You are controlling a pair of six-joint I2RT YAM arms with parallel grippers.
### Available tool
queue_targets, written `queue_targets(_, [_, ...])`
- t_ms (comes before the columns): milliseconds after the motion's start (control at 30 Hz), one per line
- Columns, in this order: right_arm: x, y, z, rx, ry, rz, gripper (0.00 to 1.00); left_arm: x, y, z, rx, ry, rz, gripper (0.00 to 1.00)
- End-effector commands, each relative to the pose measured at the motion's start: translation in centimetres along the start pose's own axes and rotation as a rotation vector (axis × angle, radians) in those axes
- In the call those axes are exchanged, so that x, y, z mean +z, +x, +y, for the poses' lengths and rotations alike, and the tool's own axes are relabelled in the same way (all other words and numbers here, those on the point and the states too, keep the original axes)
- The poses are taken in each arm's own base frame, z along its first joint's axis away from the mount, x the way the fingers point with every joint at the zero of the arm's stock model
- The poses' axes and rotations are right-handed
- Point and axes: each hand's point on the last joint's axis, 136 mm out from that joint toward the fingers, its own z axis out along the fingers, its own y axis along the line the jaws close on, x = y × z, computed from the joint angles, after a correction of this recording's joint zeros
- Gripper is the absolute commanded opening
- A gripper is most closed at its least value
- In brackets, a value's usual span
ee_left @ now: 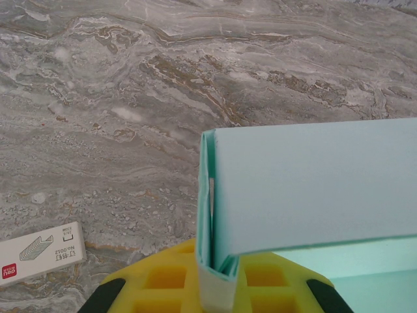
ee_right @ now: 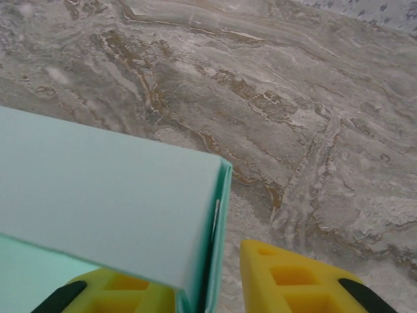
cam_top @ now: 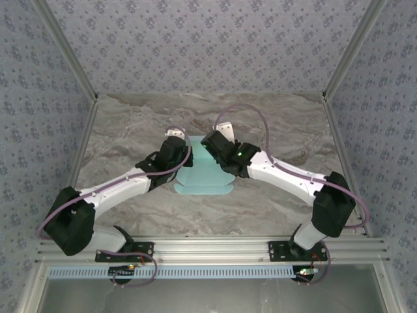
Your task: Fold the paper box
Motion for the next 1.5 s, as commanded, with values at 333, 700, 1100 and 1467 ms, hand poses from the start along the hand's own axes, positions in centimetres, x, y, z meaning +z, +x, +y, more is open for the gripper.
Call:
queue_targets(333, [-0.4,-0.2,-1.5,-0.023,0.193,-0.003,0.16,-0.4,-1.5,-0.7,-0.006,0.022,-0.038,0.0])
queue_targets(700, [-0.7,-0.1,-1.0,0.022,0.136,-0.003,0.18,-0.5,-1.4,-0.6,-0.015,0.018,-0.042,0.0])
queue_targets(1100, [-3.7,-0.8,2.8,0.044,-0.216,-0.015,0.58,0.0,-1.0,0.5,-0.024,-0.002,-0.023,0.0])
queue_targets(1467, [-7.7,-2.4,-0.4,0.042,-0.366,-0.064,0.65,1.5,2.2,2.2,-0.014,0.088,0.254,0.0])
